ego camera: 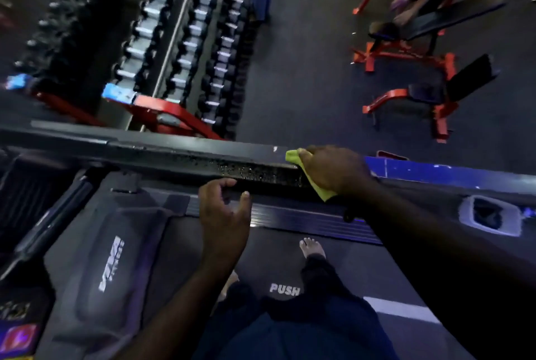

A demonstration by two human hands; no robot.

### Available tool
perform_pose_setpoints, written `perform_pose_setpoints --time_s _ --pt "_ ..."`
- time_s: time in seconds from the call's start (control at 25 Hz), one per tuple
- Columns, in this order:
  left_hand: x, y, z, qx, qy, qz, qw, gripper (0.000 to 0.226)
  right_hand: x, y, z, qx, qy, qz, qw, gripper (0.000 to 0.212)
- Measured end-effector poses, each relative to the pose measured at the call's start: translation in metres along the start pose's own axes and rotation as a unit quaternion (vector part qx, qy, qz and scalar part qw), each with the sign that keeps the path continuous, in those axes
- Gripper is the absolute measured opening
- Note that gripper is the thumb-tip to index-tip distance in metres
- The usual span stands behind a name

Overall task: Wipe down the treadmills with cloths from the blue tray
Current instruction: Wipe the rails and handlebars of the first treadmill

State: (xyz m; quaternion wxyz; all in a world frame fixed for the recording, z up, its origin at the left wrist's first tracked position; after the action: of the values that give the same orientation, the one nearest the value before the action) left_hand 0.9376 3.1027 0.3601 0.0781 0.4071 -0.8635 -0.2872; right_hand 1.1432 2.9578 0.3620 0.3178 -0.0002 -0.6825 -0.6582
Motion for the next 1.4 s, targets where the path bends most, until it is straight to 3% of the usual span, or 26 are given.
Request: perform_pose_setpoints --time_s 0.08,0.16,0.28,0.44,0.68,0.88,1.12,1.24,1.4 --pt "0.012 -0.015 -0.014 0.026 0.123 -0.051 0.991 0.031 0.002 0.001 0.002 0.011 0.036 -0.019 0.999 0.051" --pt "0.016 -0.026 -0.025 0.051 0.188 -0.083 0.977 0.031 0.04 -0.013 -0.013 0.046 0.084 -0.128 0.987 0.049" --pt "0.017 -0.032 -0.029 0.059 0.203 -0.115 0.971 0.03 0.053 -0.027 -0.029 0.067 0.142 -0.152 0.976 0.056" --pt "0.02 -0.035 -0.03 0.024 0.227 -0.122 0.966 0.044 0.004 -0.005 0.025 0.098 0.201 -0.157 0.962 0.05" --pt "0.024 -0.039 -0.029 -0.007 0.214 -0.054 0.975 0.078 0.037 -0.016 -0.041 0.096 0.356 -0.173 0.913 0.065" --pt "0.025 -0.033 -0.022 -0.018 0.243 -0.06 0.968 0.076 0.018 -0.013 0.046 0.125 0.345 -0.184 0.912 0.066" --pt "0.022 -0.022 -0.02 -0.05 0.196 -0.052 0.978 0.079 0.025 -0.003 -0.009 0.123 0.458 -0.139 0.869 0.067" --pt "0.02 -0.014 -0.012 -0.078 0.154 -0.021 0.985 0.082 0.011 -0.003 0.037 0.098 0.445 -0.145 0.878 0.064" --pt "0.017 0.0 0.01 -0.101 0.136 -0.001 0.986 0.079 0.004 0.0 0.081 0.113 0.478 -0.127 0.862 0.063"
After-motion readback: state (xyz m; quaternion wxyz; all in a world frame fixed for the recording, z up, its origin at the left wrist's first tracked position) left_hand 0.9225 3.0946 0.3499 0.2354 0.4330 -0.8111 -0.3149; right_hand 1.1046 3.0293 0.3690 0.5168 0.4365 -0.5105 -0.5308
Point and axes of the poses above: each hand's wrist, its own x-axis away from the middle knuckle, its own y-axis out of the back of the hand, z = x × y, the point moved 3 cm from there along -x, towards the middle knuckle, and after that the axes turned 9 degrees about -y, right-handed, at the moved point
